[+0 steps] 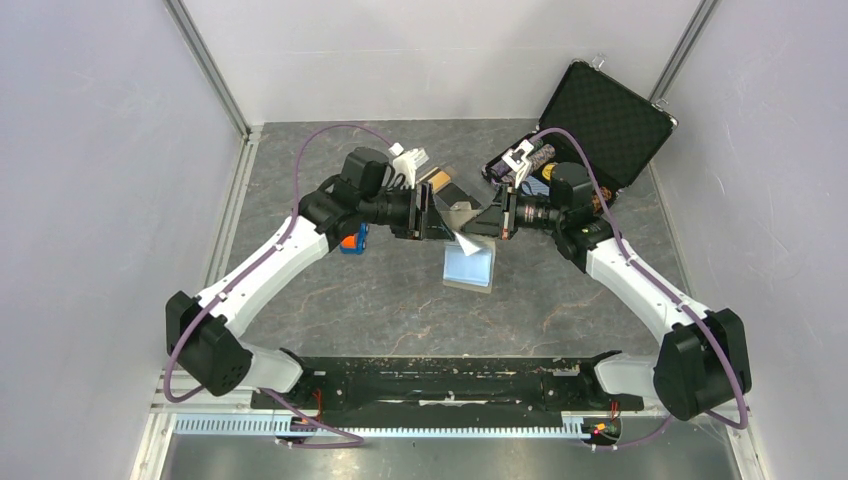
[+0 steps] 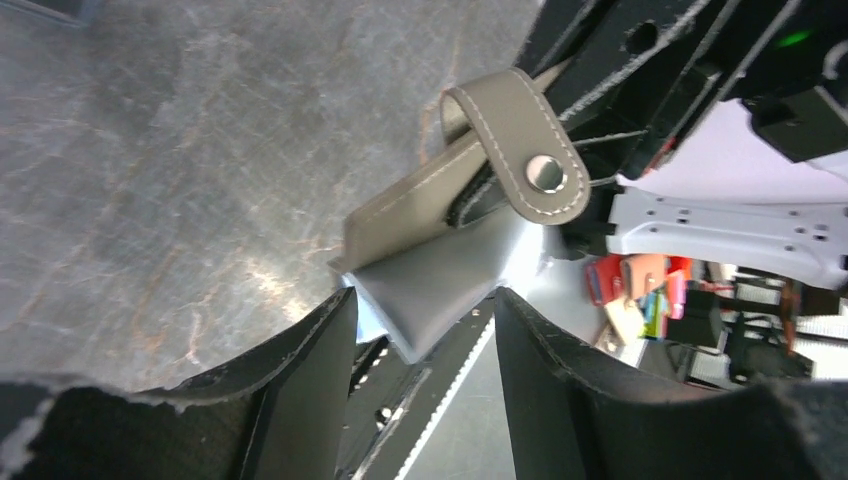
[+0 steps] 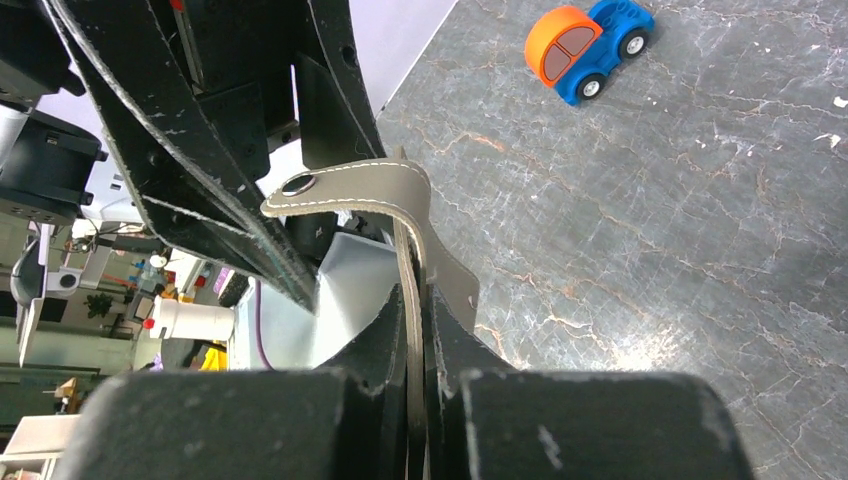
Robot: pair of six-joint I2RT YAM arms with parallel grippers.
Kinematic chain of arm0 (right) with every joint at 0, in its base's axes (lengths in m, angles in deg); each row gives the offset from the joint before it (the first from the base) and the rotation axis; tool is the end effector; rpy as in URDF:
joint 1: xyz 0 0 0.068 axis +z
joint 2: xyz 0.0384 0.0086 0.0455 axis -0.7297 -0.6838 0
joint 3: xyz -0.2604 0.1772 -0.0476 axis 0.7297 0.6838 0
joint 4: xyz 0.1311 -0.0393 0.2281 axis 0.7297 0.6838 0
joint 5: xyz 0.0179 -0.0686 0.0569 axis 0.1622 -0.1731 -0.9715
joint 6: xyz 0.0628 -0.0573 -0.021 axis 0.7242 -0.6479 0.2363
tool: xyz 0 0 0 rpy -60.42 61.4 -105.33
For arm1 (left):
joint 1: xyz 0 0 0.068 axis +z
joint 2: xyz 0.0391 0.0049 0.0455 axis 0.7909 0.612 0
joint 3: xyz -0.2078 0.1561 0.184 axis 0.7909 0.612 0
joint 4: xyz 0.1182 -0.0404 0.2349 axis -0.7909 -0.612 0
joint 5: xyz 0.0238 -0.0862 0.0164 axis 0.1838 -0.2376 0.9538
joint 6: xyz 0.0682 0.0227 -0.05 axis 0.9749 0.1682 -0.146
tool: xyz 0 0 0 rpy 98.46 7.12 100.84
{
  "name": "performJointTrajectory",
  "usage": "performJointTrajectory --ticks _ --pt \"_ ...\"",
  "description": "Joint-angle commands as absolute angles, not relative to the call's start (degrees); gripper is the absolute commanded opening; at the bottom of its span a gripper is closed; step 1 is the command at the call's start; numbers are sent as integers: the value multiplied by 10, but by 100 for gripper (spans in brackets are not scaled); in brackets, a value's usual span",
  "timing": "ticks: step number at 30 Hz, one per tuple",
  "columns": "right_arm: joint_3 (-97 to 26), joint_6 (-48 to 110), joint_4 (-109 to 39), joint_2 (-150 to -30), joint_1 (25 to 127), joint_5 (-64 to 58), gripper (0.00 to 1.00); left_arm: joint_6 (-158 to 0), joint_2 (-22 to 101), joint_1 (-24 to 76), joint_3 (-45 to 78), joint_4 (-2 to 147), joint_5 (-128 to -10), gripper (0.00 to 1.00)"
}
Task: Put the credit cards into the card holder
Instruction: Open the card holder.
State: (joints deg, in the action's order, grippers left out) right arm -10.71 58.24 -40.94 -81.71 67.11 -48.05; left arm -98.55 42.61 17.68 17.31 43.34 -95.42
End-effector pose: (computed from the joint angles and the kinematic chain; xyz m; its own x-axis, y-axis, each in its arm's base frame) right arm 0.2588 0.1615 0.3392 -0.7379 0.0874 -0.6692 -0.6201 0.3033 0.7235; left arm 0.2467 -0.2235 0.3688 -0.8363 0.0590 -0.5451 0.4927 0.5172 -0.6999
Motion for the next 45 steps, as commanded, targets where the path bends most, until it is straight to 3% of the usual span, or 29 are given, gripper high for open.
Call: performJointTrajectory --ticks 1,10,22,26,36,39,45 --pt "-131 595 -424 -820 671 -492 0 -895 443 173 120 342 -905 59" --pt "-132 598 -424 -823 671 -496 0 -879 453 168 108 315 -836 60" --pt "-124 645 -476 -818 671 -521 0 -963 437 187 216 528 -968 65" --pt "-112 680 -522 -815 671 -528 0 -1015 424 208 264 639 -1031 61" --pt "-64 784 -661 -809 671 -539 0 -1041 422 215 292 737 -1094 57" --pt "-61 783 -662 -808 671 -537 0 -1062 421 216 303 775 -1112 52" --pt "-59 781 -662 -810 671 -529 0 -1078 415 217 310 792 -1126 20"
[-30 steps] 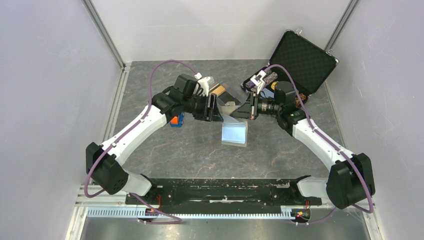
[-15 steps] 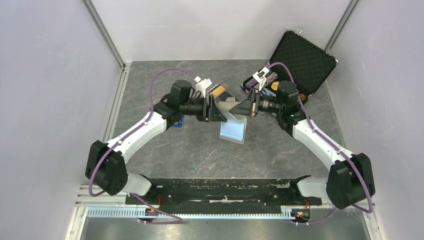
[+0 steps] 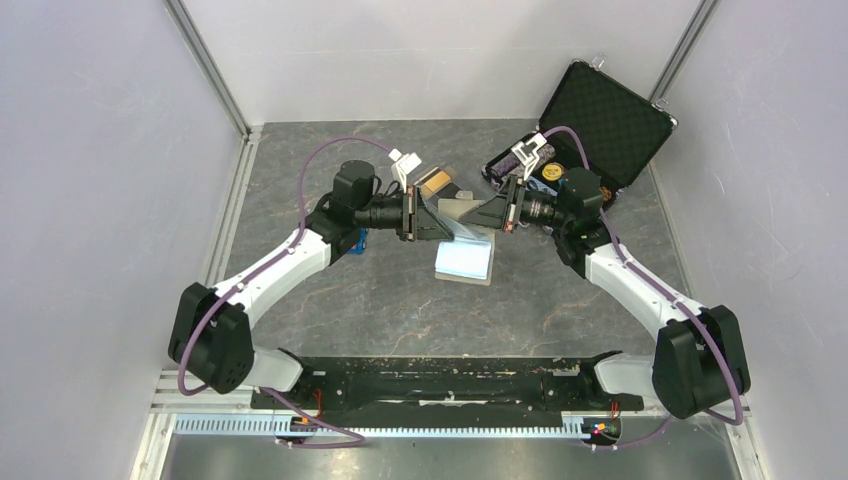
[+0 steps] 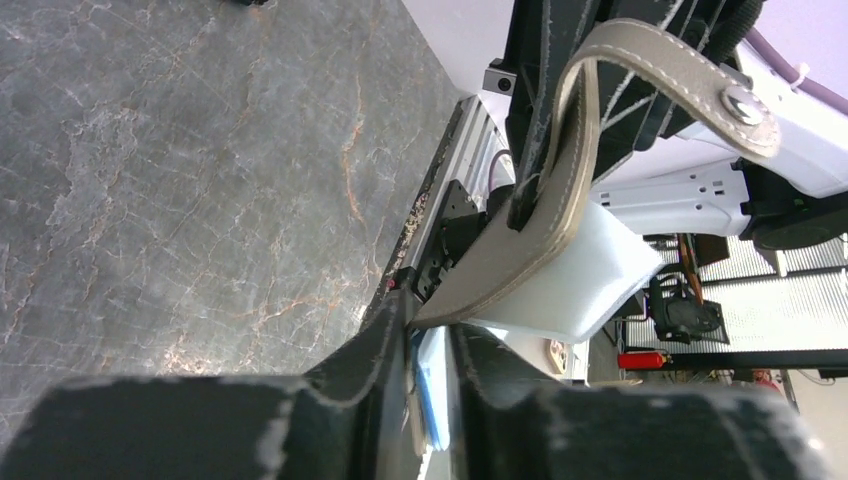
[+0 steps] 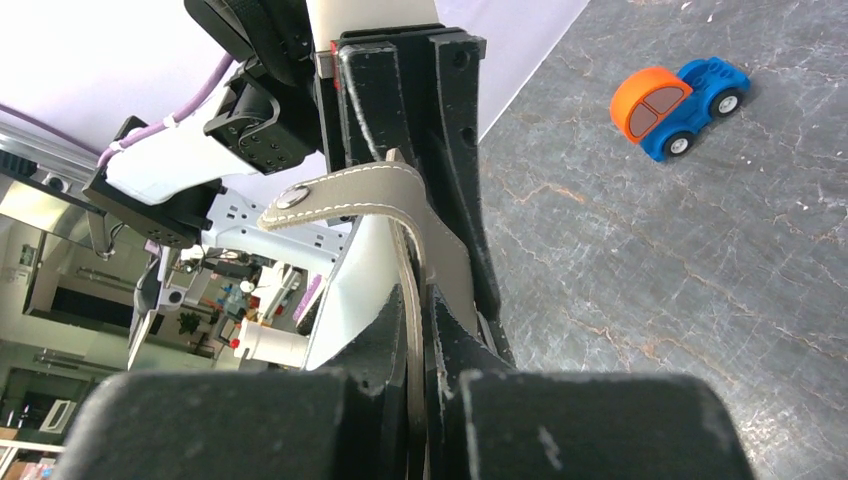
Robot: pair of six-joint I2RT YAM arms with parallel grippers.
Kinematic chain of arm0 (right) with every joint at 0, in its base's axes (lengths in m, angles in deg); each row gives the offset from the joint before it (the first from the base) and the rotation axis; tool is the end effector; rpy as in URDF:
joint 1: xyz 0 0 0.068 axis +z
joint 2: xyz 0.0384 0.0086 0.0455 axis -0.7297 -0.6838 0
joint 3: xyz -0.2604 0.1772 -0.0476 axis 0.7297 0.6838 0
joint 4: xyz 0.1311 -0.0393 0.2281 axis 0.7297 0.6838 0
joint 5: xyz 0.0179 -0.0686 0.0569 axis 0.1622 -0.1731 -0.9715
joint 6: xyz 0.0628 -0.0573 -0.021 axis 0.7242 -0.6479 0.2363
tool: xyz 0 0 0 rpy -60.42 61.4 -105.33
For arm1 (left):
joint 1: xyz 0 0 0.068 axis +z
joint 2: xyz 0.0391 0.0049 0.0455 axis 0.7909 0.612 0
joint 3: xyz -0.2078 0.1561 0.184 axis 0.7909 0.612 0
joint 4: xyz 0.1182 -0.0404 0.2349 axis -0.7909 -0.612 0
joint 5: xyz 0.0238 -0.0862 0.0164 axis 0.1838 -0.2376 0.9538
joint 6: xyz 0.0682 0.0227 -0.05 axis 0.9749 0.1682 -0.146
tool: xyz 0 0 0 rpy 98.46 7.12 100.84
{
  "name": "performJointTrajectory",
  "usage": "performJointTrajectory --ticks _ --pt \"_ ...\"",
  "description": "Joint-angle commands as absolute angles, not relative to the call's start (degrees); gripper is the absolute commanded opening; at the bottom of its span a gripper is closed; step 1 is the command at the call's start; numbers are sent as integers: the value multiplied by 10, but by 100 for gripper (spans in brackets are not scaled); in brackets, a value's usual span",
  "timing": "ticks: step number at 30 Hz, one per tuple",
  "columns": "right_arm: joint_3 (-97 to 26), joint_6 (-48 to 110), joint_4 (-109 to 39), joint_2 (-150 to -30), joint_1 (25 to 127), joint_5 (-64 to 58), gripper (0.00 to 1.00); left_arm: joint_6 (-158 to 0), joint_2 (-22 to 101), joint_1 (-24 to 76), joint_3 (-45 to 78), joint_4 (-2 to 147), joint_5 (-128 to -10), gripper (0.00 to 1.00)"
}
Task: Put the credit cards into the card holder
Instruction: Open the card holder.
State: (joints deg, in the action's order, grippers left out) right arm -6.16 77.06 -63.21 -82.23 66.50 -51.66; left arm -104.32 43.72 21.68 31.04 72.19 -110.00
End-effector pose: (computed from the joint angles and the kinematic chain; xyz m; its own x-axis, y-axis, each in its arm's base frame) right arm 0.2588 0.1612 0.3534 -0.7658 0.1933 -0.6133 -0.5972 0.1400 0.7898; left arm 0.2606 -0.2222 0.3380 -0.8031 0.0178 -0.5956 0.5779 0.2669 -0.7713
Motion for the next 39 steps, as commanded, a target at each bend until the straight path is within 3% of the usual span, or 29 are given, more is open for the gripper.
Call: performJointTrajectory --ticks 1,3,7,8,12,16,20,28,35,39 --pt "-58 780 -662 -810 671 -528 0 -1078 413 217 310 792 -1126 14" --pt "-57 781 -662 -810 671 -525 0 -1082 409 218 312 794 -1121 4" --pt "-55 772 -653 -810 671 -519 8 -1100 400 223 314 802 -1114 2" --pt "-55 767 -649 -809 671 -518 13 -1103 399 224 314 802 -1113 2" --pt "-63 729 -607 -805 671 -505 54 -1110 397 230 313 782 -1105 2" --pt "-76 685 -565 -801 668 -500 75 -1087 394 235 302 698 -1090 2" --pt "-86 649 -537 -790 663 -502 86 -1058 391 241 288 607 -1078 2" --pt "-103 581 -470 -801 679 -530 89 -1052 411 246 255 501 -1084 2" --pt "-168 426 -284 -828 745 -448 87 -1042 438 246 232 438 -1079 2" --pt "-191 374 -224 -838 767 -397 81 -1041 443 246 232 425 -1081 2"
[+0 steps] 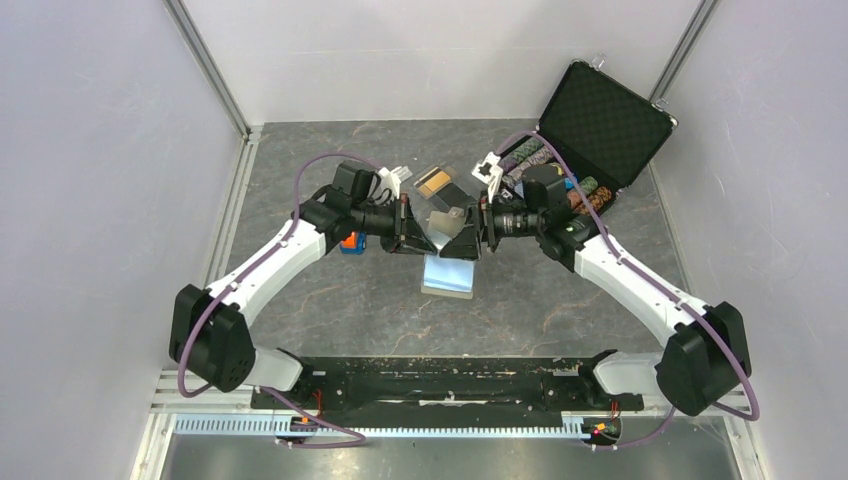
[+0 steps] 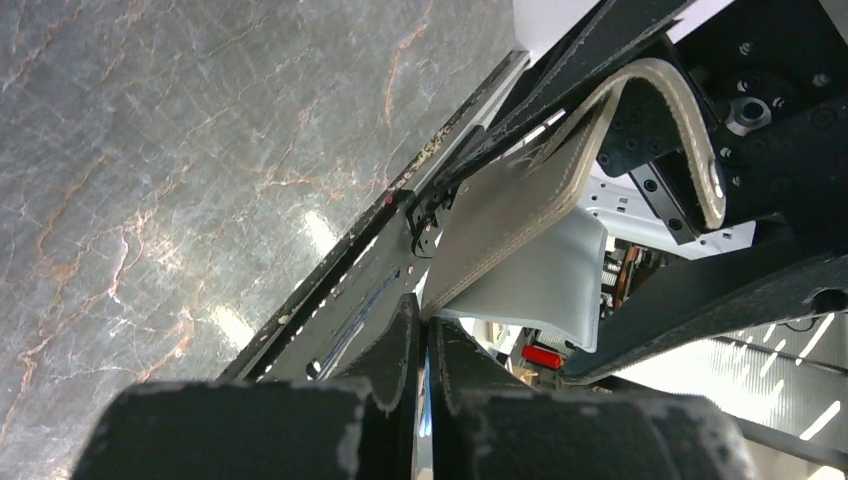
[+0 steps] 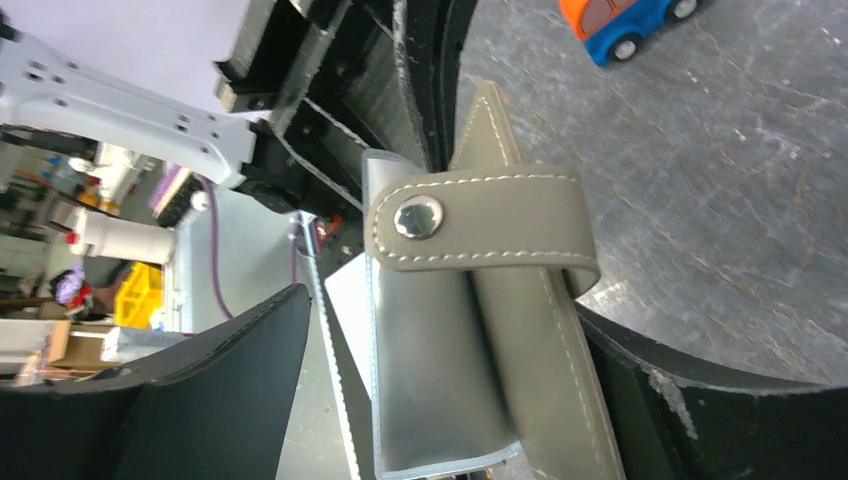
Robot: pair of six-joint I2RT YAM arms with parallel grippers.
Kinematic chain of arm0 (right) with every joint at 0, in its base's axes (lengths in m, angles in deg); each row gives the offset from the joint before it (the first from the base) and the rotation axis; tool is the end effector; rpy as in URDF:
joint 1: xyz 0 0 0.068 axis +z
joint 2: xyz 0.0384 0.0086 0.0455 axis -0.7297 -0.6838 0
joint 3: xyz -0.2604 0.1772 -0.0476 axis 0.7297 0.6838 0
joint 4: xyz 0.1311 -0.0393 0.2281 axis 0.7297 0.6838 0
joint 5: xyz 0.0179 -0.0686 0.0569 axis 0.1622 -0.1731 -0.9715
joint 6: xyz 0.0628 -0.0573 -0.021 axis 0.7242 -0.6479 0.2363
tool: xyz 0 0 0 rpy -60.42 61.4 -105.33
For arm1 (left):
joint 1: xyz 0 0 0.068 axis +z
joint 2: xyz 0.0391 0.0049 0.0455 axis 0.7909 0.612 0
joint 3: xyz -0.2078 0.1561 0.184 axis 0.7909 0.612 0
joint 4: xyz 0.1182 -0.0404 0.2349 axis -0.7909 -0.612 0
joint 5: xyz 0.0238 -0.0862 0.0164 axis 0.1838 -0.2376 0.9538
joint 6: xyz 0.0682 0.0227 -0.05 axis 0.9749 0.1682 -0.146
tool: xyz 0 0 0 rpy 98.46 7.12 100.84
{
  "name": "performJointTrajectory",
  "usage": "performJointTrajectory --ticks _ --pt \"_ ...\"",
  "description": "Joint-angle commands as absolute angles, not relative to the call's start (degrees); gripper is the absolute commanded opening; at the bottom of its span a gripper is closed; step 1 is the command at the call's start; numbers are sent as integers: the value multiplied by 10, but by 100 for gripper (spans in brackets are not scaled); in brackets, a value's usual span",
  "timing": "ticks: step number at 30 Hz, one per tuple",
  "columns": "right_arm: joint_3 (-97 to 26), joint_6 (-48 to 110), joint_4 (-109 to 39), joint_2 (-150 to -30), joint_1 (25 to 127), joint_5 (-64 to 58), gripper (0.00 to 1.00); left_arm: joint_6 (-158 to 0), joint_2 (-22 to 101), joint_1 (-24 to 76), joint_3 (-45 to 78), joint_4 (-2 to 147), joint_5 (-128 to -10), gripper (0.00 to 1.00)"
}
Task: Put the credit cards into the card holder
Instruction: Open the card holder.
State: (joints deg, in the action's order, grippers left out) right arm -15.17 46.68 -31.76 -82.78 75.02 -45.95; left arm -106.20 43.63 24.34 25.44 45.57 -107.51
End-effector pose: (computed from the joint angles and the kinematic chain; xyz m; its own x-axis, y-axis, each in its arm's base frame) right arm 0.2397 0.1966 0.3436 -0.6633 -0.0810 -0.7440 -0.7332 0.2691 0.6244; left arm 0.2548 -0.1990 0.3226 -0.9568 0.0199 -0.2900 0.2656 0.4655 -0.8442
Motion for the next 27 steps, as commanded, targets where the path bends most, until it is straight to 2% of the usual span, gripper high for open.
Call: performJointTrajectory --ticks 1,4,7,10,12,13,15,18,23,27 --pt "-193 369 -218 -839 768 -388 78 -1041 442 246 232 425 -1080 2" --pt "-202 356 -197 -847 769 -352 65 -1038 440 246 230 425 -1084 2" --pt "-214 350 -184 -855 769 -324 38 -1030 439 246 228 425 -1092 2" --pt "-225 352 -180 -862 769 -321 10 -1018 438 246 228 418 -1094 10" --pt "-229 356 -180 -863 769 -322 0 -1011 434 246 229 416 -1093 24" --pt "-231 358 -181 -864 769 -328 0 -1008 431 247 229 416 -1092 35" --pt "-230 367 -186 -864 765 -340 0 -1008 424 250 233 420 -1089 50" --pt "-213 403 -224 -856 749 -373 0 -1033 412 265 256 456 -1097 63" --pt "-163 499 -330 -836 719 -433 0 -1104 397 281 315 575 -1139 65" --pt "-118 585 -430 -825 716 -458 0 -1114 408 281 329 594 -1157 63"
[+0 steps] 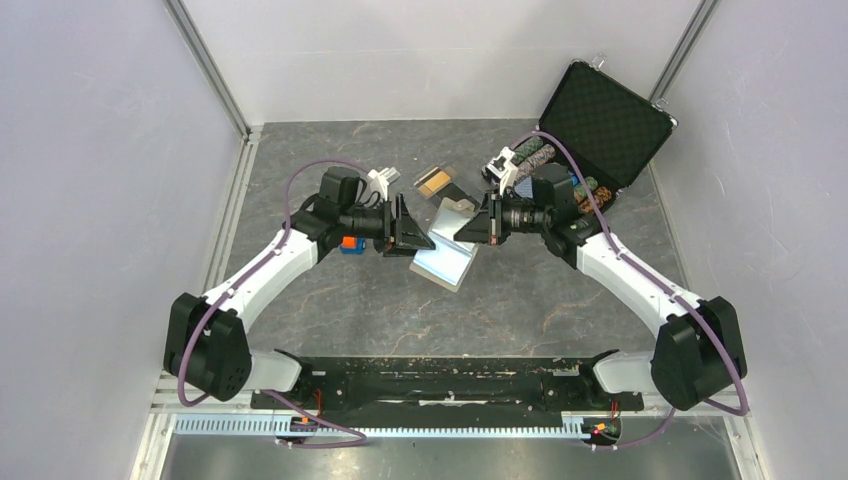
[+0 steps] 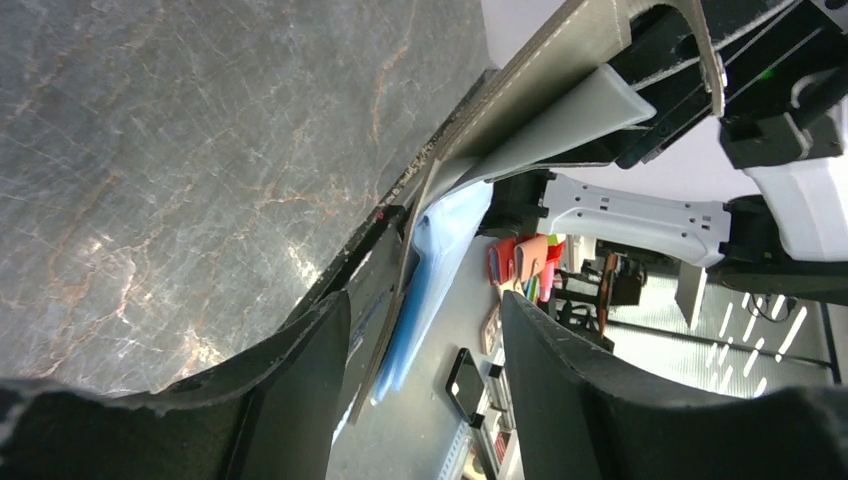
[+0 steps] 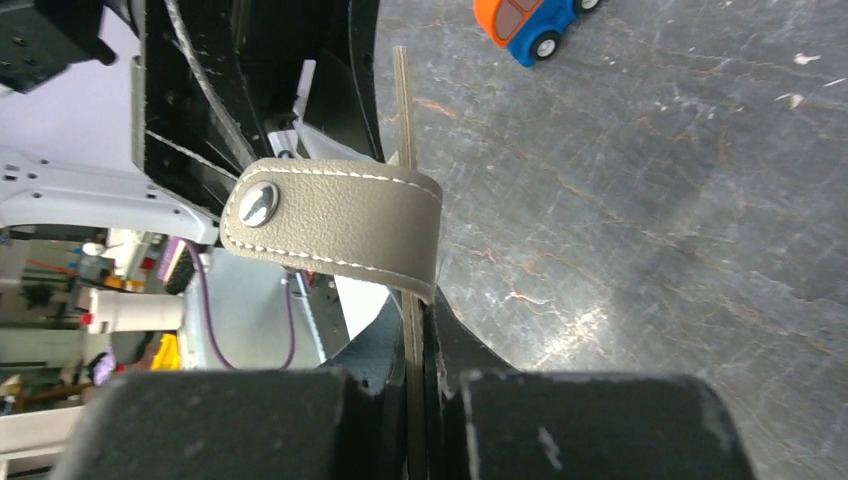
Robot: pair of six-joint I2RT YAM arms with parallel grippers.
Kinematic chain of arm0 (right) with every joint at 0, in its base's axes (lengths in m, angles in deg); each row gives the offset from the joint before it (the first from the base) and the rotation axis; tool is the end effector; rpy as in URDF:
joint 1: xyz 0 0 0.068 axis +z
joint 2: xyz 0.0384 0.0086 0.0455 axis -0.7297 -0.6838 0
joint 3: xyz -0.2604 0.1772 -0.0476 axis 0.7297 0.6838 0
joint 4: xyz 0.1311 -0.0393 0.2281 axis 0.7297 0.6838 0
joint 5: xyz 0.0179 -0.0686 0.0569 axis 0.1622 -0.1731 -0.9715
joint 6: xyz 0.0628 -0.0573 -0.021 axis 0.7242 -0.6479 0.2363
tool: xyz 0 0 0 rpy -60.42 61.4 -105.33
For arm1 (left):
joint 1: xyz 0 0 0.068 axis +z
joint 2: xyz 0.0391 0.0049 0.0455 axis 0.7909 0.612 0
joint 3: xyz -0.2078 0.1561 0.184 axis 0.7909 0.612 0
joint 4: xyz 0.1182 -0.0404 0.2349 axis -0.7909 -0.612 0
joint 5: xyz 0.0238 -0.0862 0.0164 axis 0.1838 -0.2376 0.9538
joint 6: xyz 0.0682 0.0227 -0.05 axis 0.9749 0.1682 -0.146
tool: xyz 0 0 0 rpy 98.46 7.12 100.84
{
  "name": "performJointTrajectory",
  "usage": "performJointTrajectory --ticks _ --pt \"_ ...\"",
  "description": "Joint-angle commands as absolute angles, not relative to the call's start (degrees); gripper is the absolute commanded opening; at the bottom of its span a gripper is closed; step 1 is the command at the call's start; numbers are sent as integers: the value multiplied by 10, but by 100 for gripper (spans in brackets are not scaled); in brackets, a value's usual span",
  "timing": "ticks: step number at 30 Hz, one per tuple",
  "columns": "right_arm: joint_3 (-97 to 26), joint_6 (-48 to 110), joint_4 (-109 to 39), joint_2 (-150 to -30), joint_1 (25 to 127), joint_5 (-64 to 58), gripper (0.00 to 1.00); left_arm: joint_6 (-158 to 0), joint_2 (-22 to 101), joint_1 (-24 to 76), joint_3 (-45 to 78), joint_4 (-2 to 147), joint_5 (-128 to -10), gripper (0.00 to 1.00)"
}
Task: Put the credit cards into the card holder
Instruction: Open the card holder.
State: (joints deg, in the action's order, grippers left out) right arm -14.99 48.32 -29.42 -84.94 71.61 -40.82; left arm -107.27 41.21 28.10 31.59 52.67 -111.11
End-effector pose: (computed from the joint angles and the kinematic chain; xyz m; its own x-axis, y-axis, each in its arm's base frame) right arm 0.2625 0.1822 0.3247 -0.7307 -0.0224 -0.6823 -0.6287 0.4118 0.6597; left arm 0.2547 -0.1797 0.3113 -0.9512 -0.0229 -0.3077 0.2706 0.4173 -0.8675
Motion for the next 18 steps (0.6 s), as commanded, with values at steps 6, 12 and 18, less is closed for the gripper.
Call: performJointTrajectory --ticks 6,12,18 --pt "-89 617 -465 -816 715 -452 2 -1123 417 281 336 615 -1171 38" --pt "-110 561 -391 -819 715 -428 45 -1109 413 281 336 598 -1179 2" --pt "-182 424 -226 -842 714 -385 73 -1016 414 280 291 466 -1184 2"
